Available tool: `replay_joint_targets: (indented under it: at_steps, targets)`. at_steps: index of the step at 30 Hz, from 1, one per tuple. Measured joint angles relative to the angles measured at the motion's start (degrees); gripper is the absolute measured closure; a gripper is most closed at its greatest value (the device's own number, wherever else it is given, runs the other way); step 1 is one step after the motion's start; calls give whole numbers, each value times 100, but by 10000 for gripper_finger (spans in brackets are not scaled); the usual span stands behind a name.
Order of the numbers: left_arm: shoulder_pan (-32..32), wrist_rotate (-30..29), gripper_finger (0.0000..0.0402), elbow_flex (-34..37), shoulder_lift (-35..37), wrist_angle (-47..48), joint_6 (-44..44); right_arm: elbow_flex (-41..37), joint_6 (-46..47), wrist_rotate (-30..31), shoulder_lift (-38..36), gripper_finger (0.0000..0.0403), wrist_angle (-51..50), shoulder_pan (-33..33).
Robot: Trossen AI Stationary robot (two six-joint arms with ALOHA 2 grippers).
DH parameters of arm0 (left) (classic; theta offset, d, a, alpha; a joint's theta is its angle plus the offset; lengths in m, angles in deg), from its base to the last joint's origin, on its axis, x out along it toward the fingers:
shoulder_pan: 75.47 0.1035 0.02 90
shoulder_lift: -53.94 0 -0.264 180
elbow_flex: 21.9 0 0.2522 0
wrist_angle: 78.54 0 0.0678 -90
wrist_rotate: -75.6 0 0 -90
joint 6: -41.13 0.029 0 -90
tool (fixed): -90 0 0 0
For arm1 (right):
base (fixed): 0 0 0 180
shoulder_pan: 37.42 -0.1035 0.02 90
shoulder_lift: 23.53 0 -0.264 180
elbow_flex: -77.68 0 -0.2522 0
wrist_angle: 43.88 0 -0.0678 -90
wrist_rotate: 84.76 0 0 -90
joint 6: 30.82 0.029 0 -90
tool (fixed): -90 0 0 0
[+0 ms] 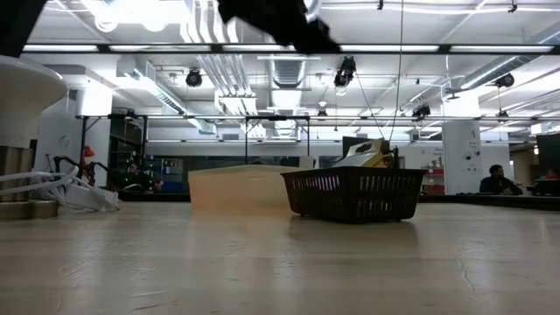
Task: Pick & Place School Supplies
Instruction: Return to Home Position
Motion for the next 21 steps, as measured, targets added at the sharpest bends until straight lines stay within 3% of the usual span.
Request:
replay_joint_targets:
  at_steps: [4, 11, 17, 21]
  targets:
    - [0, 203, 243, -74, 523, 25, -471, 0, 0, 0, 0, 234, -6, -2]
    - [-48, 469, 243, 282, 1576, 122, -570, 0, 0, -2, 0, 234, 3, -2]
    - [-166, 446, 243, 1125, 2642, -186, -1439, 0, 0, 0, 0, 234, 1, -1]
    - [-407, -136, 243, 2114, 3473, -1223, -2025, 0, 0, 0, 0, 234, 4, -2]
